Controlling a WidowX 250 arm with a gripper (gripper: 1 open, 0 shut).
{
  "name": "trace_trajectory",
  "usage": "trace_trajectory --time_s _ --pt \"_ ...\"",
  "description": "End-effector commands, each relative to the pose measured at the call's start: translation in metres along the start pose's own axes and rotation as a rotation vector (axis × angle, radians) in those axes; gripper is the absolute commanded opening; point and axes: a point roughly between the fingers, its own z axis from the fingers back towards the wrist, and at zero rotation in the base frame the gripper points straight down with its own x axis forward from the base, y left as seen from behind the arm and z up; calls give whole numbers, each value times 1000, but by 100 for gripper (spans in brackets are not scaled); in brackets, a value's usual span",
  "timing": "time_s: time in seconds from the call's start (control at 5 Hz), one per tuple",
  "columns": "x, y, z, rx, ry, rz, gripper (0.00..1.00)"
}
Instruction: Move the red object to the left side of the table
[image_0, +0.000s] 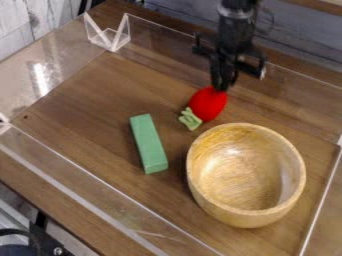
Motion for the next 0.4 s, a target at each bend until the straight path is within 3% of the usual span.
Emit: trace_trajectory --time_s 0.0,0.2 --pt "1 13 49 11 -99 13 0" --pt "3 9 37 11 -86 -19 100"
